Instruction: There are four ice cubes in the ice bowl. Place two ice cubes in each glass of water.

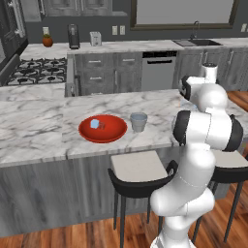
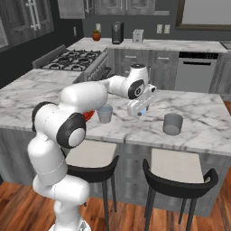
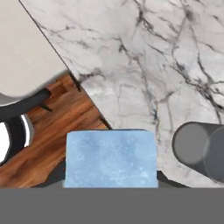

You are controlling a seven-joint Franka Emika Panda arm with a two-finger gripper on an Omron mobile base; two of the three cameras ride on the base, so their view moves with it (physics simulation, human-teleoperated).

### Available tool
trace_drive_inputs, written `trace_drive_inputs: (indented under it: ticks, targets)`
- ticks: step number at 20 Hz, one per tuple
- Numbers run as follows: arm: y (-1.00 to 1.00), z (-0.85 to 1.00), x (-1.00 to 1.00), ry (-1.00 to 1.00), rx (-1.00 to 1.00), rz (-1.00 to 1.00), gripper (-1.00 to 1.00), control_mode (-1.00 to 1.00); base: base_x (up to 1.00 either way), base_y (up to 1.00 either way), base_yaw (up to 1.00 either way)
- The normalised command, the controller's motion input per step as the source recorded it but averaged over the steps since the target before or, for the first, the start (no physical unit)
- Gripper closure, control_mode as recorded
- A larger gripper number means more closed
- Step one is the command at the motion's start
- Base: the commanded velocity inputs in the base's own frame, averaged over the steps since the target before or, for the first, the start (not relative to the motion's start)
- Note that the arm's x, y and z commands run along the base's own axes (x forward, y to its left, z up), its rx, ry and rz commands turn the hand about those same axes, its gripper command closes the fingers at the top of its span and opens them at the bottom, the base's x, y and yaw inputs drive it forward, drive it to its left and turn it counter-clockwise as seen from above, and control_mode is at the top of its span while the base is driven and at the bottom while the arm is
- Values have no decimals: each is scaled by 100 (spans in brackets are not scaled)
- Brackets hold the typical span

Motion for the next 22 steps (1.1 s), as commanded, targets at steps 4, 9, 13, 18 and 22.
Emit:
trace_drive_inputs:
  ticks: [4,9,13,18,22]
  targets:
    - [-68,0,32,31,-12,-42,100,-100,0,0,0]
    - [-34,0,12,9,-4,-34,100,-100,0,0,0]
    - [-25,-1,0,-5,0,-26,100,-100,0,0,0]
    - [-33,-13,14,-14,0,-20,100,-100,0,0,0]
    - [-16,-26,25,-19,0,-15,100,-100,0,0,0]
